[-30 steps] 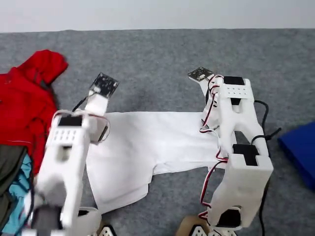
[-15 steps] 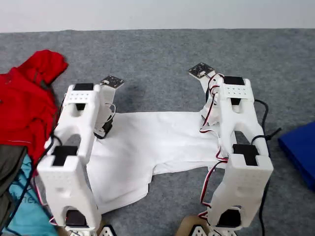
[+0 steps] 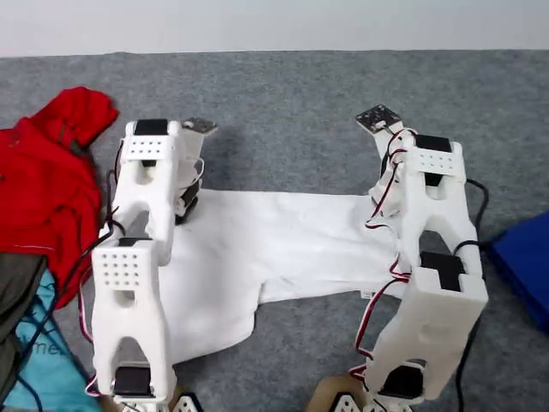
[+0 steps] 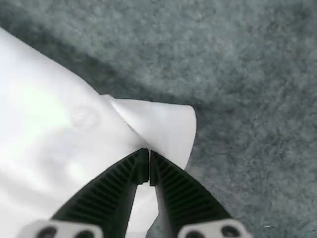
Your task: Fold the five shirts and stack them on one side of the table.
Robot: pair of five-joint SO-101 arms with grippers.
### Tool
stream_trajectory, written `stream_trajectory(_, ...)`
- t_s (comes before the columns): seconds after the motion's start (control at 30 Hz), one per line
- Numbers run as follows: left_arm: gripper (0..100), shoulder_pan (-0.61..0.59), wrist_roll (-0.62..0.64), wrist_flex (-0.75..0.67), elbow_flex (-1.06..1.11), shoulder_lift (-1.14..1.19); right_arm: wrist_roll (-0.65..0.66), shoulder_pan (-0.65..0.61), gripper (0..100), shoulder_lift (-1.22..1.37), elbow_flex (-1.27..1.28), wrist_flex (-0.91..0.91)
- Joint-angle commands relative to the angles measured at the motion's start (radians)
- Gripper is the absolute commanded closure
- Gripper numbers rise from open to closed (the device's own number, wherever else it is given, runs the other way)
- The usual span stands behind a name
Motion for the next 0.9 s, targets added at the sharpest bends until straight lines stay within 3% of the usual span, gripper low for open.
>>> stream_trajectory(0.0,100,0.014,-0.005,0.014,-0.096,0.005,-0.005,0.005,98.8,-0.015,-0.051,-0.005)
stream_trajectory(0.3,100,0.021,-0.038,0.015,-0.008,-0.172,-0.003,-0.004,98.8,-0.108,-0.051,0.042)
stream_trajectory(0.67,100,0.069,-0.091,0.011,0.332,-0.578,-0.002,-0.073,98.8,-0.226,-0.051,0.216)
stream_trajectory(0.87,100,-0.064,-0.058,0.011,0.375,-0.726,-0.002,-0.157,98.8,-0.294,-0.051,0.341)
